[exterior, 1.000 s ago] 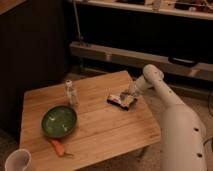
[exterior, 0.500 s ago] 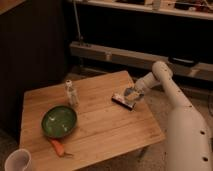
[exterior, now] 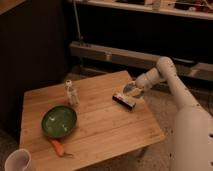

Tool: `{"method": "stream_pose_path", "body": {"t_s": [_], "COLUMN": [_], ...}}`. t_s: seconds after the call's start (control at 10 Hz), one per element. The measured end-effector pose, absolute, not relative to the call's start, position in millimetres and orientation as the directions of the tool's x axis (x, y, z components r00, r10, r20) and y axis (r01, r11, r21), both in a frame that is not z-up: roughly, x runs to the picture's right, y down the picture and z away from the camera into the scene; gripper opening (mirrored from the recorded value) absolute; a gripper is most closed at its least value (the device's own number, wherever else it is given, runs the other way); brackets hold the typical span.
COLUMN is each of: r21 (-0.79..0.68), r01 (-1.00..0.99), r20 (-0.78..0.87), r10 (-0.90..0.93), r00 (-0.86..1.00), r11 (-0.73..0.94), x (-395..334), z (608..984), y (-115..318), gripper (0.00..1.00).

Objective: Place the white sponge in the ceramic cup

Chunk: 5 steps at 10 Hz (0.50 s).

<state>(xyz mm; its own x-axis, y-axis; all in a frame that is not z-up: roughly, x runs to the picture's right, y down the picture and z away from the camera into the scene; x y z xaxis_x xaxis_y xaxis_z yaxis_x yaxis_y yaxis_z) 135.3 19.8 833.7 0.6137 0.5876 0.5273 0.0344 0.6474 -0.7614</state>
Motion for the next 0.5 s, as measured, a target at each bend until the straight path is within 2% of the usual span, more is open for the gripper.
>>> {"method": "stream_pose_path", "body": {"t_s": [0.5], "r21": [-0.714], "r01": [0.112], "r20": [0.629], "r10": [0.563], "r00": [0.536], "r11": [0.691], "x": [121.1], "z": [779.8], "y": [4.6], "gripper": [0.0]}}
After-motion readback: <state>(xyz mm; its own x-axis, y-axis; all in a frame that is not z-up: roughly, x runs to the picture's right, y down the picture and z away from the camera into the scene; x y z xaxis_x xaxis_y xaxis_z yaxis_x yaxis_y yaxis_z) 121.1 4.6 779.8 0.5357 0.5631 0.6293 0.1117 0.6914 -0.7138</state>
